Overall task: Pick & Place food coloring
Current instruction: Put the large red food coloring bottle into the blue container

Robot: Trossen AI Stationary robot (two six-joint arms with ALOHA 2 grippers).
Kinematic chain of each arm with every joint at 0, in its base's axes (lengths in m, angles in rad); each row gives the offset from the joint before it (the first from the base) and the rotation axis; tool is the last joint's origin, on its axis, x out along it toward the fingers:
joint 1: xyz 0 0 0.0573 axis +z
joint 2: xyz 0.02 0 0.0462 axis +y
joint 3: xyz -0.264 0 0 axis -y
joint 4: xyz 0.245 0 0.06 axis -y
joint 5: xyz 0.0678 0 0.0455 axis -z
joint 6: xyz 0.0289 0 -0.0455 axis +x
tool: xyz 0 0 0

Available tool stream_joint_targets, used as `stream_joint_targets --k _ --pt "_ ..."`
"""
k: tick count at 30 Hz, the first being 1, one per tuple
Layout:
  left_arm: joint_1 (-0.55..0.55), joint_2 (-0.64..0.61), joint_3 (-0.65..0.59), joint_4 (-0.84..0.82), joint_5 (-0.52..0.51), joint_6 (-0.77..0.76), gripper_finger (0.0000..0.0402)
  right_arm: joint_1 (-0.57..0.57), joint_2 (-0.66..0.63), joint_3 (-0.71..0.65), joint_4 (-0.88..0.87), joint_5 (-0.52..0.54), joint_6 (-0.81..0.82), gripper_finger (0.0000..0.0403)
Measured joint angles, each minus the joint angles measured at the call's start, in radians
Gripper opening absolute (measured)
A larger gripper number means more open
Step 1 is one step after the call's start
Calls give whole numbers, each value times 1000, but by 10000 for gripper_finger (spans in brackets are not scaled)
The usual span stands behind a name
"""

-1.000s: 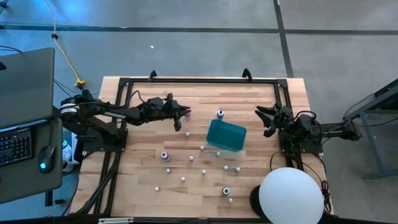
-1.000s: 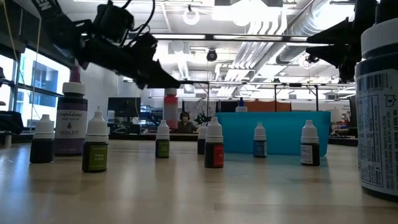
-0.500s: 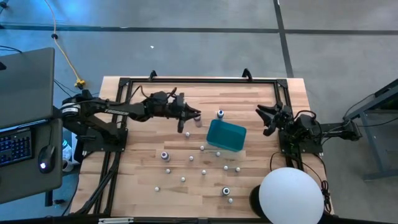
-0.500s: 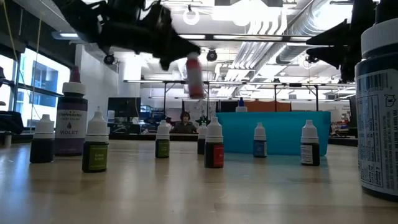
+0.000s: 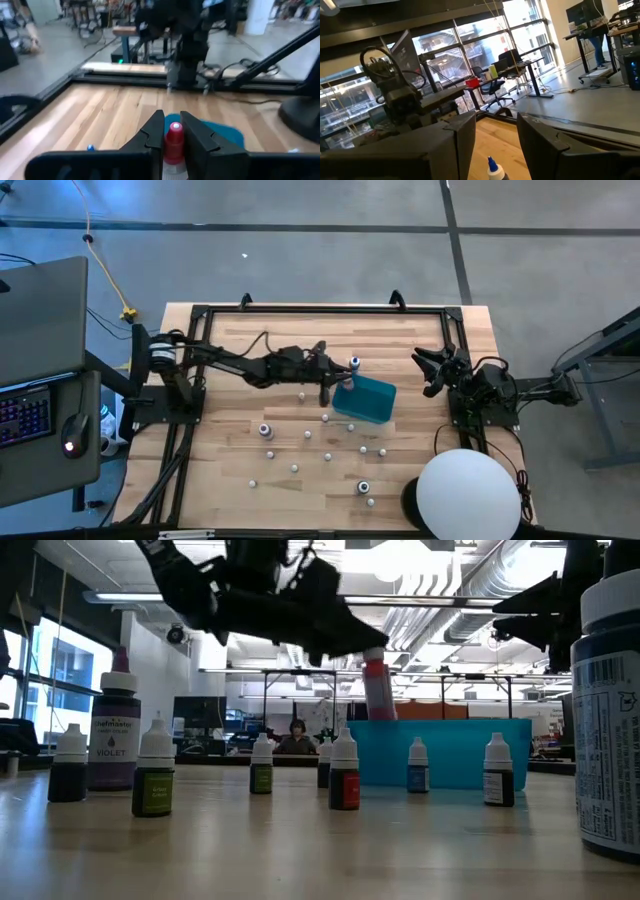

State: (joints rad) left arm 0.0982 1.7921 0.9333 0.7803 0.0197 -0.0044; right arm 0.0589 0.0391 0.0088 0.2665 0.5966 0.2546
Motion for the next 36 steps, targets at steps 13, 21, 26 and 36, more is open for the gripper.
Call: stream_joint_targets --k 13,21,26,36 --pt "15 130 48 -41 -168 5 38 0 1 0 -4 -3 10 138" --pt "27 130 48 -40 -173 59 40 0 1 0 -6 -4 10 138" --pt "26 130 48 -43 -195 61 66 0 1 0 -6 -4 10 138" --pt "26 124 48 -53 -325 129 130 0 1 0 -36 -7 59 138"
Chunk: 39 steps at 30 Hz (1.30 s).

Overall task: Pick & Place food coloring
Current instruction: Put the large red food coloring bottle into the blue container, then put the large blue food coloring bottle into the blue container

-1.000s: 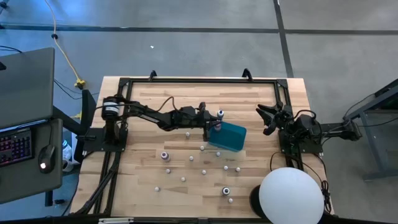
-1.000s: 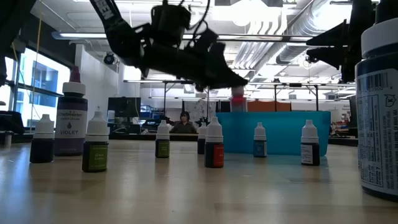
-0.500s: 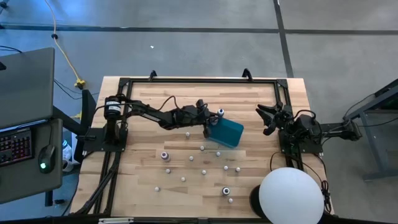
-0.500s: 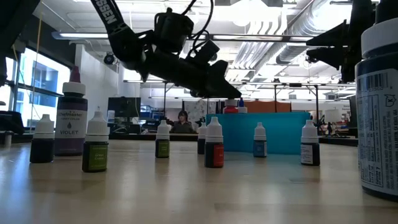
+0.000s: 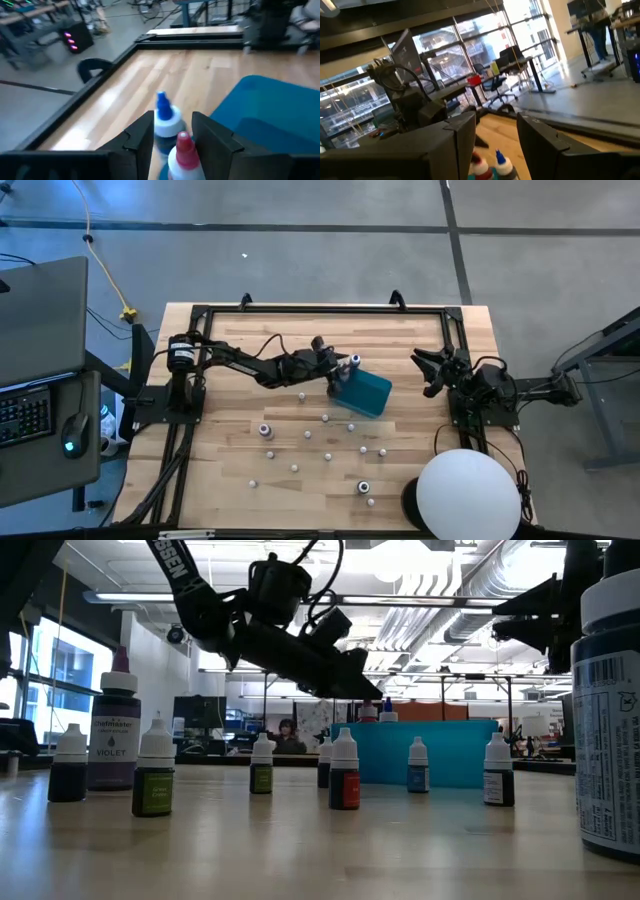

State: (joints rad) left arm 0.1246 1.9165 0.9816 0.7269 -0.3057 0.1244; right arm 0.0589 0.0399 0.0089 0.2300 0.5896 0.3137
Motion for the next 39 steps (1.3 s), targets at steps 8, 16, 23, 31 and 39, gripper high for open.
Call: stream_joint_targets --k 8,16,23,31,39 --pt "0 -207 0 -248 -33 45 131 0 0 0 -53 20 22 138" --pt "0 -552 -1 -810 88 28 131 0 105 0 17 -19 16 138" --pt "0 -781 -1 -1204 323 -13 131 0 341 0 497 -188 -166 138" --pt "-1 -928 -1 -1392 555 -189 131 -31 676 134 513 -153 -224 138" --pt "-1 -926 -2 -1369 527 -237 131 -137 981 299 316 -152 -131 138"
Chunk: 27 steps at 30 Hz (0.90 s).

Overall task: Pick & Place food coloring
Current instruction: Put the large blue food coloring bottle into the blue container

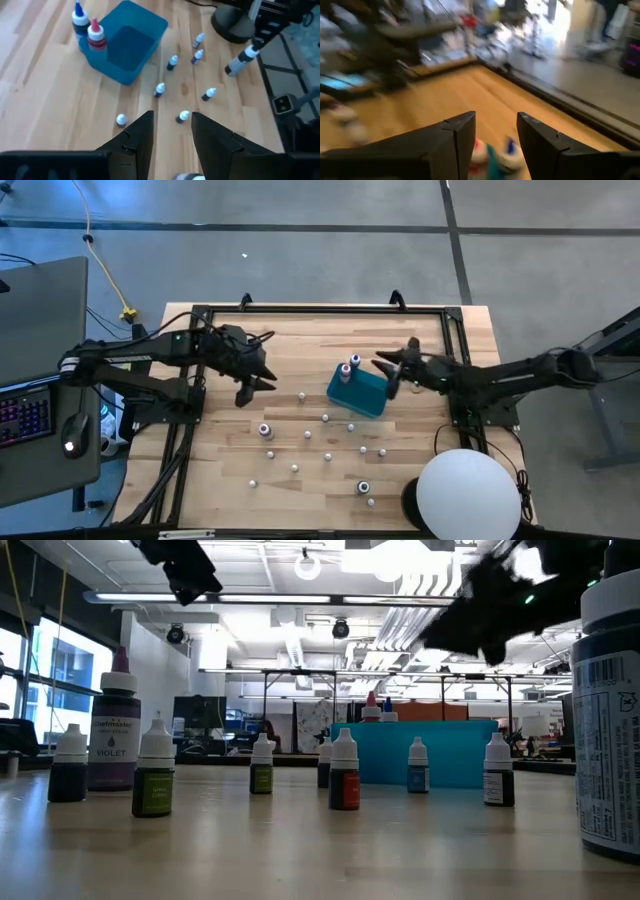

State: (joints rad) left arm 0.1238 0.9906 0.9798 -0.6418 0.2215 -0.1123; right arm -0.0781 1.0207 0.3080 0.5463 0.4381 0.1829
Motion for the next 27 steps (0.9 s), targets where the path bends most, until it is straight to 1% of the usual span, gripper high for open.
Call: stream_joint_targets --k 2,3,4,8,9,11,15,20,27 --pt "0 17 0 17 -20 0 131 -38 69 20 0 50 -7 138" --pt "0 25 0 34 -29 2 131 -59 101 34 7 55 -2 138" --pt "0 30 0 37 -46 2 131 -81 129 45 13 42 9 138" --pt "0 25 2 78 -101 4 131 -149 241 73 23 -118 69 138" --pt "0 26 1 76 -106 8 131 -157 265 78 38 -139 71 138" --pt "0 27 1 83 -126 12 131 -165 316 88 72 -160 63 138" --pt "0 27 1 101 -158 13 131 -171 401 105 108 -165 42 138" --pt "0 27 1 116 -162 13 131 -170 473 130 124 -182 42 138" --pt "0 27 1 124 -165 46 131 -171 490 139 185 -180 19 138"
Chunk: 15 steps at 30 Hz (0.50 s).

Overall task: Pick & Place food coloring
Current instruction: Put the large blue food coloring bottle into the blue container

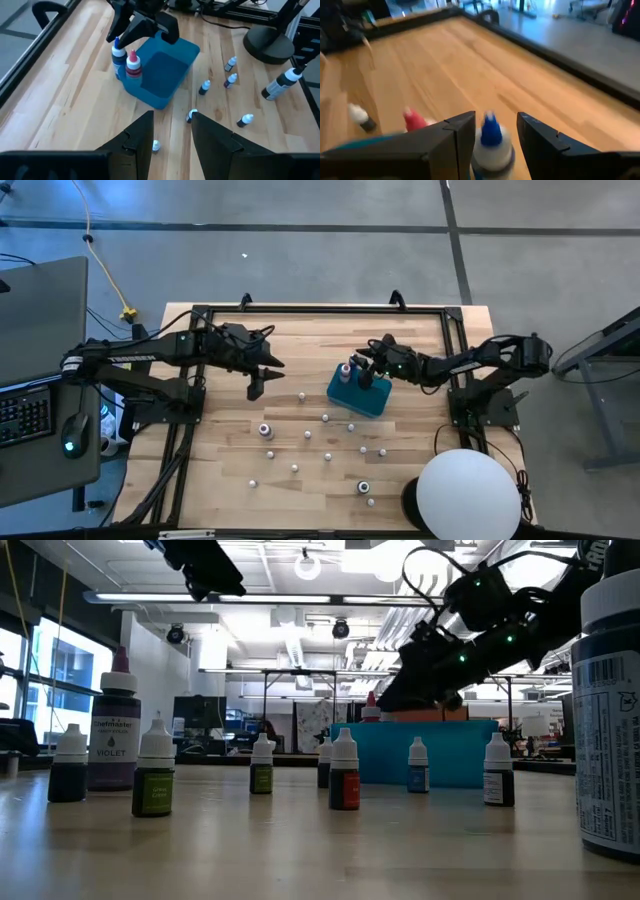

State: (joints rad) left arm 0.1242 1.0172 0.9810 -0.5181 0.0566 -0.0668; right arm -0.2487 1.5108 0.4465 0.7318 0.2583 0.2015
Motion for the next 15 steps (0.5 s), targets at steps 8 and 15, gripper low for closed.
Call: stream_joint_targets --k 8,15 --pt "0 0 0 3 -73 10 131 -36 0 0 -18 -41 0 99" --pt "0 0 0 3 -81 10 131 -67 -2 0 -34 -104 23 38"
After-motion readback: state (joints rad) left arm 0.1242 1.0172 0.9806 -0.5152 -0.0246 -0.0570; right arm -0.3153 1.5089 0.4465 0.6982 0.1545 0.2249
